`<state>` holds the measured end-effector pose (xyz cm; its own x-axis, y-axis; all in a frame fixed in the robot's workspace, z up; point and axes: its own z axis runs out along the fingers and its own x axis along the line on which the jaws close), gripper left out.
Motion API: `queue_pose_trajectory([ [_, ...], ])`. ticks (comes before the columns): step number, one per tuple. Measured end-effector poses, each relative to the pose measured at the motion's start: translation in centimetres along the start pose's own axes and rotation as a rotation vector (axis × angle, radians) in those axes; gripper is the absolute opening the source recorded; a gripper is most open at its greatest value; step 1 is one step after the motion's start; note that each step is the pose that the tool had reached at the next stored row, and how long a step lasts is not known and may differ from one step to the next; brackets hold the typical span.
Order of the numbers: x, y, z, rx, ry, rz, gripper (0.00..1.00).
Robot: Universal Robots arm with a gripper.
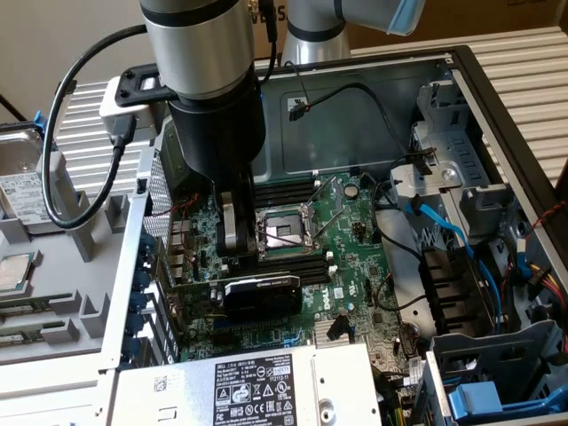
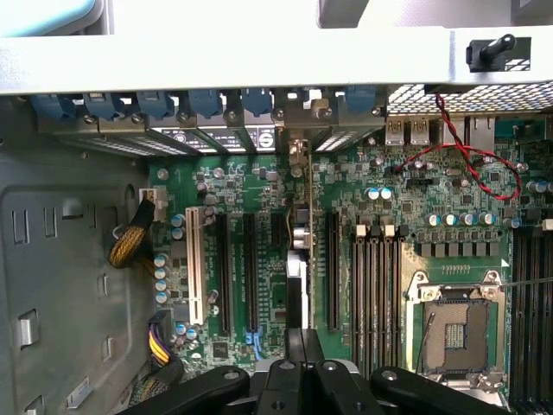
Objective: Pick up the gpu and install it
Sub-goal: 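Press down on the gpu until it lock into place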
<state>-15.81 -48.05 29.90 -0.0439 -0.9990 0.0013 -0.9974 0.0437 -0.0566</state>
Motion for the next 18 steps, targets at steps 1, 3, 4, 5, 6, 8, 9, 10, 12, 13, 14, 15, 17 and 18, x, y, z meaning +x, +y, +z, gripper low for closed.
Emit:
queue_pose_trajectory([
  [1,0.0,0.00,0.00,0.0000,0.0000,0.000,0.11],
  [3,0.0,0.00,0.00,0.0000,0.0000,0.000,0.11],
  [4,0.0,0.09,-0.01,0.0001,0.0001,0.000,0.11],
  [5,0.0,0.22,-0.03,0.0002,0.0003,0.000,0.11],
  [6,0.0,0.38,-0.04,0.0005,0.0002,0.000,0.11],
  [8,0.0,0.78,-0.04,0.0018,-0.0001,0.000,0.11],
  [9,0.0,0.91,-0.06,0.0018,0.0000,0.000,0.11],
  [10,0.0,0.98,-0.06,0.0018,0.0001,0.000,0.11],
  [12,0.0,1.02,-0.06,0.0019,0.0000,0.000,0.11],
  [13,0.0,1.03,-0.06,0.0020,-0.0001,0.000,0.11],
  [14,0.0,1.04,-0.06,0.0020,-0.0002,0.000,0.11],
  [15,0.0,1.04,-0.06,0.0019,-0.0001,0.000,0.11],
  [17,0.0,1.05,-0.06,0.0019,-0.0001,0.001,0.11],
  [18,0.0,1.05,-0.06,0.0018,0.0002,0.006,0.11],
])
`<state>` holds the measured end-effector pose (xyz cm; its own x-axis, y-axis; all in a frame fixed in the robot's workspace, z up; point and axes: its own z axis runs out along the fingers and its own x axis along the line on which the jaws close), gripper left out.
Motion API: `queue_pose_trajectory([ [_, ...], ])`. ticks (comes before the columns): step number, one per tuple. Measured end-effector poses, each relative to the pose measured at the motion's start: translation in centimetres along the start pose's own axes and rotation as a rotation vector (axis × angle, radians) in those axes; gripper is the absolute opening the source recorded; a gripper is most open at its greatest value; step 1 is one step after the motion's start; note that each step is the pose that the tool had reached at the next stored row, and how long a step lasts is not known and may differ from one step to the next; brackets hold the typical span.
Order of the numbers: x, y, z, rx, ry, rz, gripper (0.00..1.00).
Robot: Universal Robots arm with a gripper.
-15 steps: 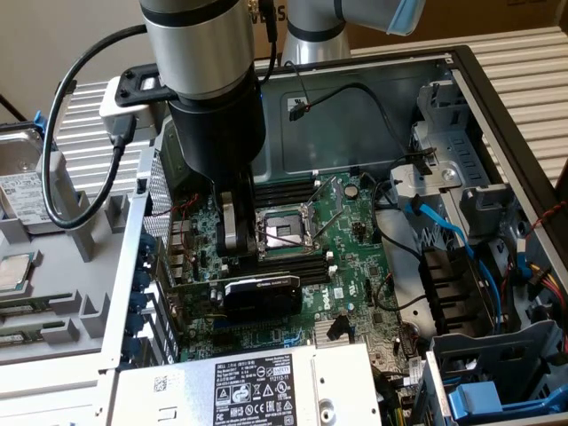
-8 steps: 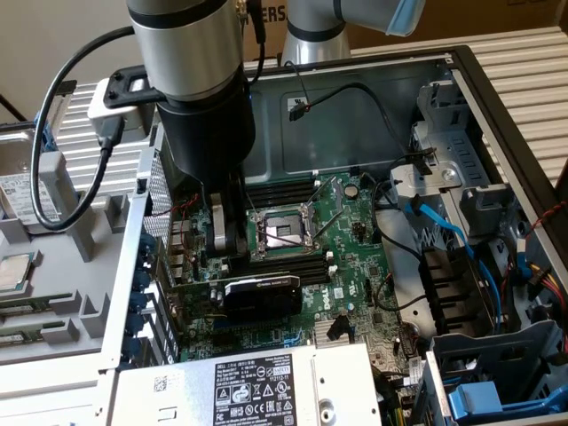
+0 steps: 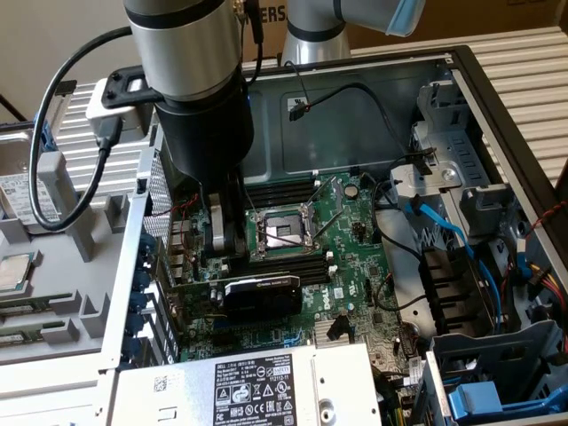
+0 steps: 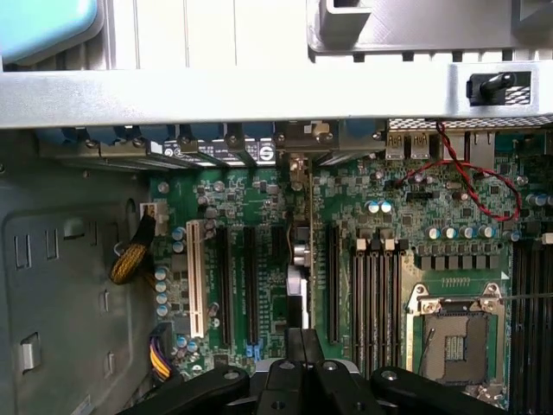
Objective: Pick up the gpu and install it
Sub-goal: 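Press down on the gpu until it lock into place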
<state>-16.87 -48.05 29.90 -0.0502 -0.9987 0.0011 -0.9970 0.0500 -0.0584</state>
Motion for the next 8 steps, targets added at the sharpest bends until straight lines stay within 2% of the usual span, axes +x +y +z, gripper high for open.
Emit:
queue_pose_trajectory([
  [8,-0.01,0.00,0.06,-0.0001,0.0048,0.103,0.11],
])
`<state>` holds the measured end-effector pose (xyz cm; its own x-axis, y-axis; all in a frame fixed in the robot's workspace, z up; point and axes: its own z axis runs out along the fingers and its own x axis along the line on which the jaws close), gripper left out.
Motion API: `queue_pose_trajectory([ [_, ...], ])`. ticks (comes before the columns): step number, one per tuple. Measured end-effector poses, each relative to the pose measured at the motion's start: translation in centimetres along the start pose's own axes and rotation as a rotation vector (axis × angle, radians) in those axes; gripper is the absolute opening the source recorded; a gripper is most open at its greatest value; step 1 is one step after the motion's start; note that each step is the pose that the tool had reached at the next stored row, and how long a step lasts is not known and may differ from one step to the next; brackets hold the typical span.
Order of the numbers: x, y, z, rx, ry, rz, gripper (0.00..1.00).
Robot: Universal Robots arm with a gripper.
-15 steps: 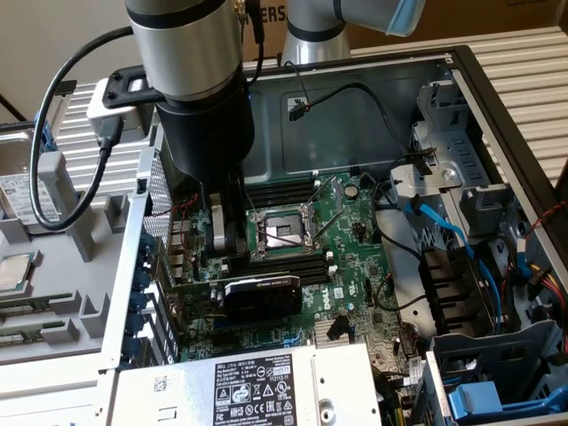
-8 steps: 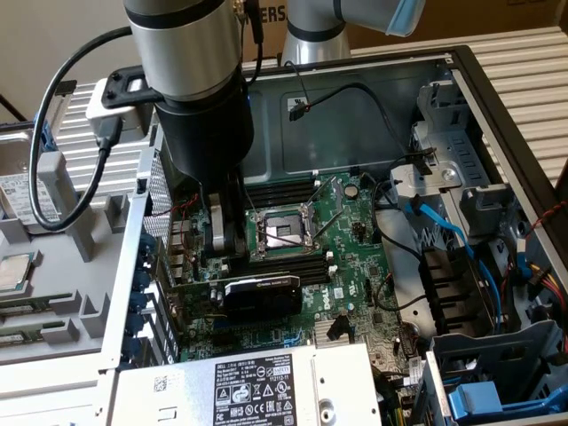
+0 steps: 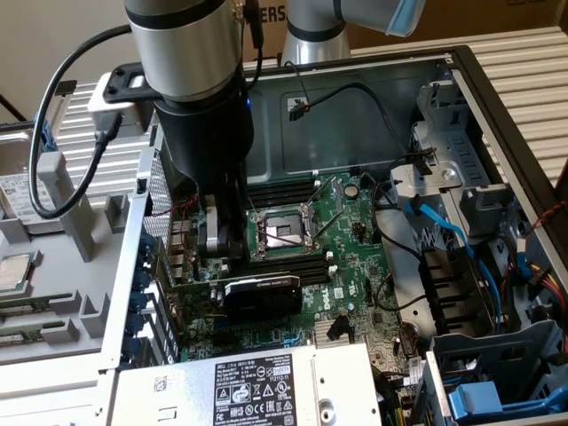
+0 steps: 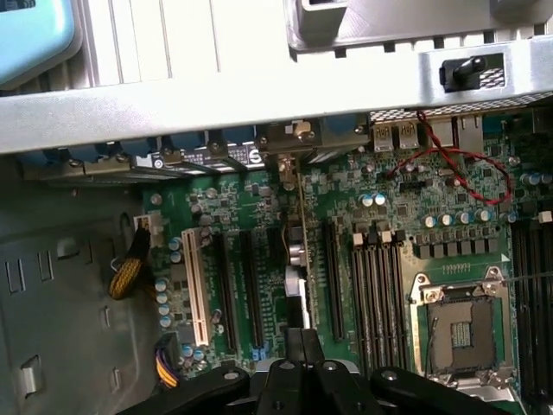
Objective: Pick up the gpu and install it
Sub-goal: 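Press down on the gpu until it lock into place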
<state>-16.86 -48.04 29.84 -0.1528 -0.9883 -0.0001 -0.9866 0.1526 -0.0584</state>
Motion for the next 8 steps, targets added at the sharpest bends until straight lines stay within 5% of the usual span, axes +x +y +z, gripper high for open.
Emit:
queue_pose_trajectory([
  [8,0.00,0.00,0.05,0.0000,0.0067,0.118,0.11],
])
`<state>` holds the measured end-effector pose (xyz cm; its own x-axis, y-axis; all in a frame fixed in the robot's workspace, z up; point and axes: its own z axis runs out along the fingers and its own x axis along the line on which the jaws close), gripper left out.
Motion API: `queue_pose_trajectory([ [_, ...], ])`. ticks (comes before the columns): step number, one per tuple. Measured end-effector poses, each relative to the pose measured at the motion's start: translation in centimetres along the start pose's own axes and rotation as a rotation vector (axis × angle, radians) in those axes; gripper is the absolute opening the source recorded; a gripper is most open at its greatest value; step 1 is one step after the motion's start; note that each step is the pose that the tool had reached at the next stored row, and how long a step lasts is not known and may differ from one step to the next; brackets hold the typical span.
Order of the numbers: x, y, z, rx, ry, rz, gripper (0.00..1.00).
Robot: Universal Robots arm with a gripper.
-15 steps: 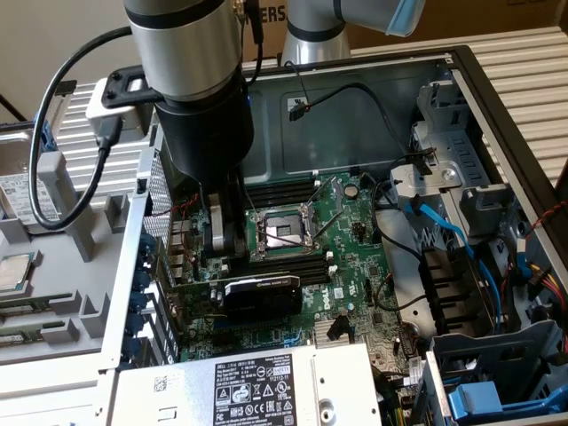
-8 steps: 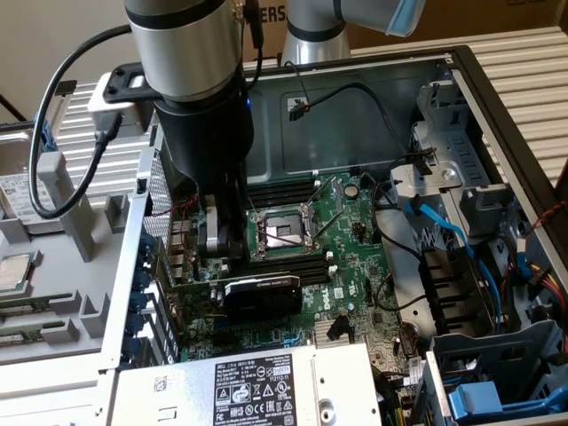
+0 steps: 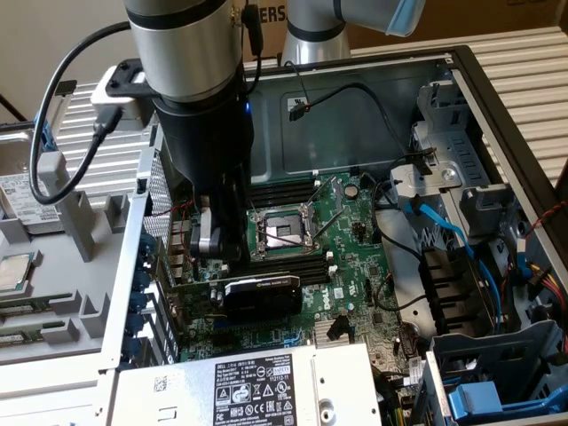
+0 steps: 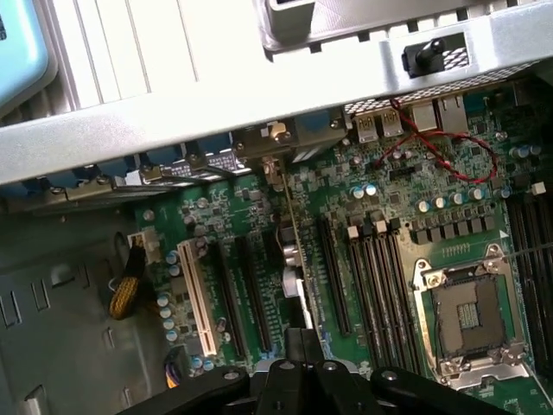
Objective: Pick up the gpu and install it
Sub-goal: 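Press down on the gpu until it lock into place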
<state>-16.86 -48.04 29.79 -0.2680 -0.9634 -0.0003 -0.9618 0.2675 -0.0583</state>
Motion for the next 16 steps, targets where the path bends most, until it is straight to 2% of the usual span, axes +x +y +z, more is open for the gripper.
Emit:
queue_pose_trajectory([
  [16,0.00,0.00,0.04,0.0001,0.0146,0.249,0.11],
])
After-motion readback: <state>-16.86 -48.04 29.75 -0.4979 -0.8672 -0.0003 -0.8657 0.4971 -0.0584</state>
